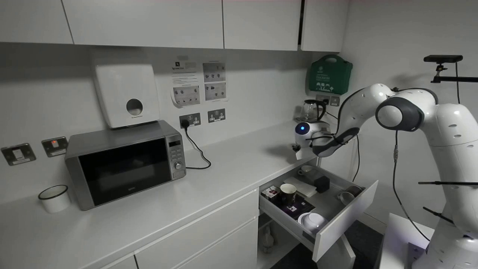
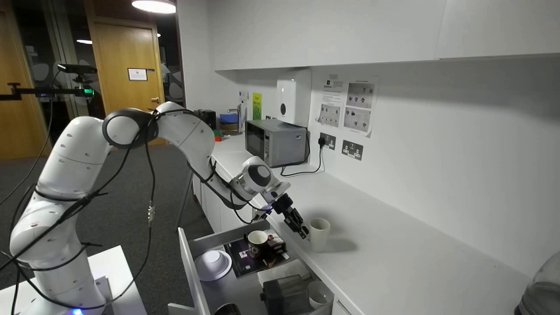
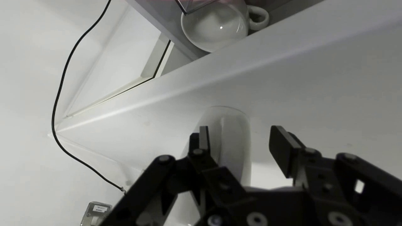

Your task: Put the black and white mugs inside the drawer

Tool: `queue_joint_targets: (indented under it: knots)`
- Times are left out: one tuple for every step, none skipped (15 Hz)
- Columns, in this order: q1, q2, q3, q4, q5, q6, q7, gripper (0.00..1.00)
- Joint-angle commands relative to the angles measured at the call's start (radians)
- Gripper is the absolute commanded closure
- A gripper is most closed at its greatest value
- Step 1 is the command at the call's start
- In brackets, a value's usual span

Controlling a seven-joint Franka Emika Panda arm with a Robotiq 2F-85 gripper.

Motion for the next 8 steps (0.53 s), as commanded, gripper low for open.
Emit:
queue_joint_targets:
  knots:
    - [-0.007, 0.016, -0.005, 0.024, -0.032, 0.032, 0.009, 0.75]
    - [-0.006, 0.014, -0.005, 0.021, -0.034, 0.033, 0.009, 0.84]
    - [-0.004, 0.012, -0.006, 0.019, -0.037, 0.032, 0.01, 0.91]
    - [-0.001, 0.009, -0.006, 0.017, -0.04, 0.031, 0.011, 0.99]
    - [0.001, 0.006, -0.005, 0.016, -0.045, 0.03, 0.011, 1.0]
    - [0.003, 0.006, -0.005, 0.018, -0.05, 0.029, 0.013, 0.95]
    - [0.005, 0.002, -0.005, 0.013, -0.054, 0.027, 0.014, 0.95]
    - [0.008, -0.002, -0.005, 0.01, -0.06, 0.025, 0.018, 0.95]
